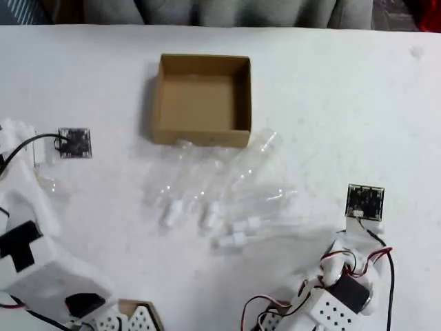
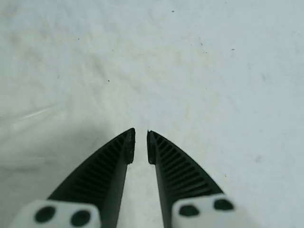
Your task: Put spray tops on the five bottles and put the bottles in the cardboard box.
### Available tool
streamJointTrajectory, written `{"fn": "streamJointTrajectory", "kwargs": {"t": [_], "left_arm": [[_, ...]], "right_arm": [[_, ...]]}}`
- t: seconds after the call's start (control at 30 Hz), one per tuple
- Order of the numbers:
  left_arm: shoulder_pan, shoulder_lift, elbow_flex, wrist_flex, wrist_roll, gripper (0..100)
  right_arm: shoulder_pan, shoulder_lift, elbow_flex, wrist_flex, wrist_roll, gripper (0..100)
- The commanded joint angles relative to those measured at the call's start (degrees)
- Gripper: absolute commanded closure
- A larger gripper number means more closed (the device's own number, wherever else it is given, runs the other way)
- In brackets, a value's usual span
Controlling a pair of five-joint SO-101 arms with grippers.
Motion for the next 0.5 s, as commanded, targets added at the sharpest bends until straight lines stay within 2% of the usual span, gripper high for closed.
{"fn": "streamJointTrajectory", "kwargs": {"t": [0.0,0.17,0.33,0.47], "left_arm": [[-0.6,1.7,-3.4,0.5,-1.8,63],[-0.5,5.9,-2.9,-2.4,-1.8,63],[-0.8,8.8,-2.9,-2.0,-1.7,64],[-0.8,8.9,-3.3,-0.3,2.0,79]], "right_arm": [[-1.4,0.2,0.6,0.2,0.8,98.4],[-2.8,0.2,0.6,0.2,0.8,98.4],[-2.8,0.2,0.6,0.2,0.9,98.4],[-2.8,0.2,0.6,0.2,0.9,98.4]]}}
